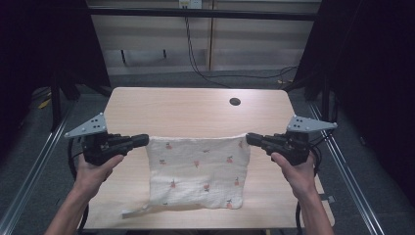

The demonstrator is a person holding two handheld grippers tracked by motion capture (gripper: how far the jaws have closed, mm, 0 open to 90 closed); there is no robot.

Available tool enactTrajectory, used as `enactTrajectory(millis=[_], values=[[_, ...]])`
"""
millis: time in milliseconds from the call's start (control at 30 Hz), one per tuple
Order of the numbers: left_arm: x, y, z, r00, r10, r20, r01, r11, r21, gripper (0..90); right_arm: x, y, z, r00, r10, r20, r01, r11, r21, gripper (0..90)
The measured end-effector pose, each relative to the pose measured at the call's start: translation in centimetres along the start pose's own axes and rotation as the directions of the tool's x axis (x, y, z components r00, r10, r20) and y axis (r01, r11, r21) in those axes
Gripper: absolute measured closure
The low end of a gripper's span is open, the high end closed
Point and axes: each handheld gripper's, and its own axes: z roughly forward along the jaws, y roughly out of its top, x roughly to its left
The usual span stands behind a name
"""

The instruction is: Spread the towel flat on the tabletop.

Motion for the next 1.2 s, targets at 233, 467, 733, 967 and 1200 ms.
enactTrajectory(millis=[233, 467, 733, 967, 1200], values=[[2.0, -0.9, 1.4, 0.9982, -0.054, -0.023, 0.055, 0.9985, 0.009, 88.4, -1.9, -0.7, 2.0, 0.9995, 0.018, 0.026, -0.019, 0.999, 0.037, 88.7], [3.4, -1.9, 2.1, 0.9962, -0.071, -0.051, 0.072, 0.9968, 0.033, 88.3, -3.0, -1.2, 3.6, 0.9977, -0.004, 0.068, -0.002, 0.996, 0.089, 88.6], [5.6, -2.9, 4.5, 0.9919, -0.100, -0.079, 0.106, 0.9914, 0.077, 88.3, -4.4, -2.0, 5.7, 0.9977, 0.020, 0.064, -0.028, 0.993, 0.115, 88.4], [7.5, -3.8, 7.0, 0.9858, -0.109, -0.128, 0.121, 0.9885, 0.090, 88.1, -7.0, -3.3, 8.0, 0.9920, 0.071, 0.104, -0.086, 0.985, 0.152, 88.2], [9.0, -4.0, 8.0, 0.9805, -0.143, -0.135, 0.158, 0.9810, 0.112, 84.4, -8.5, -4.2, 9.8, 0.9866, 0.075, 0.145, -0.101, 0.977, 0.185, 81.2]])
